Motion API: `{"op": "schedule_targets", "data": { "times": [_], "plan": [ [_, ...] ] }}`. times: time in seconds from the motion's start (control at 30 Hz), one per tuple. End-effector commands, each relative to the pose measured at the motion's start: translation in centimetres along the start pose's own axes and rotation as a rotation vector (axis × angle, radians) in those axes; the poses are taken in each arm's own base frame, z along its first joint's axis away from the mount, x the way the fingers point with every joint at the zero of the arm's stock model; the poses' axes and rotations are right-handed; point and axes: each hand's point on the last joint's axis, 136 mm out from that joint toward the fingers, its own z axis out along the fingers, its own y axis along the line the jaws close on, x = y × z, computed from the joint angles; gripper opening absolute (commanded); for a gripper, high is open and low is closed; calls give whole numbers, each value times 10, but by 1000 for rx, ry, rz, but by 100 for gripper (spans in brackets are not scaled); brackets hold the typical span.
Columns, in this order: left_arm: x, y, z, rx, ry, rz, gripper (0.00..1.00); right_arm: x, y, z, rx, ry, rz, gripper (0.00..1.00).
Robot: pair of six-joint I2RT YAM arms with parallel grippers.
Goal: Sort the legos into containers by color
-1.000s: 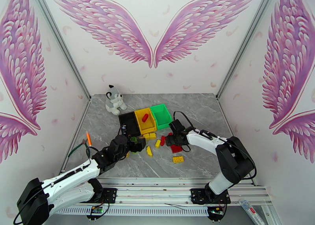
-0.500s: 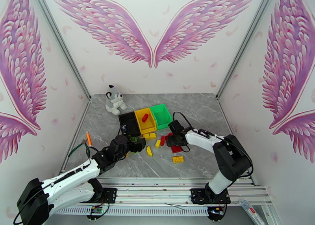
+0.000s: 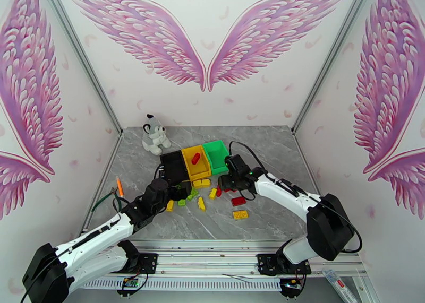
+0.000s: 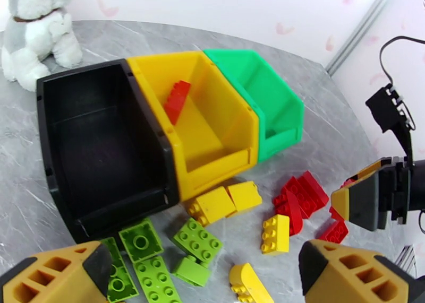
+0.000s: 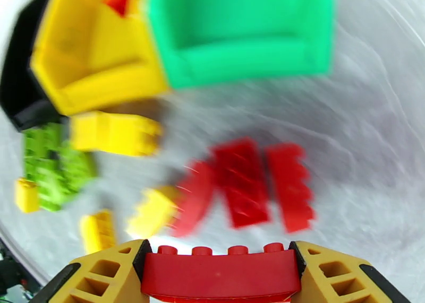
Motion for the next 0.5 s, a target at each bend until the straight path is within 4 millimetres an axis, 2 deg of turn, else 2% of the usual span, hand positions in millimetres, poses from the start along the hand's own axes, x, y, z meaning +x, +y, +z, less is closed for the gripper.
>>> {"op": "schedule_targets", "data": {
  "times": [0.0, 0.13, 0.27, 0.37, 0.47],
  "plan": [
    [-5, 12, -3, -9, -11, -63, 99, -25, 35, 7, -53, -6, -6, 49],
    [-5, 30, 2, -30, -3, -123, 99, -65, 64, 29, -72, -19, -15, 49],
    [-5, 40, 4, -43, -1, -158, 99, -105, 81, 46, -62, -47, -19, 51],
    [-7, 41, 1, -43, -9, -161, 99, -127, 87, 52, -34, -64, -26, 63],
    [-10, 42, -3, -42, -24, -158, 99, -140, 90, 50, -26, -76, -25, 70]
  ]
}}
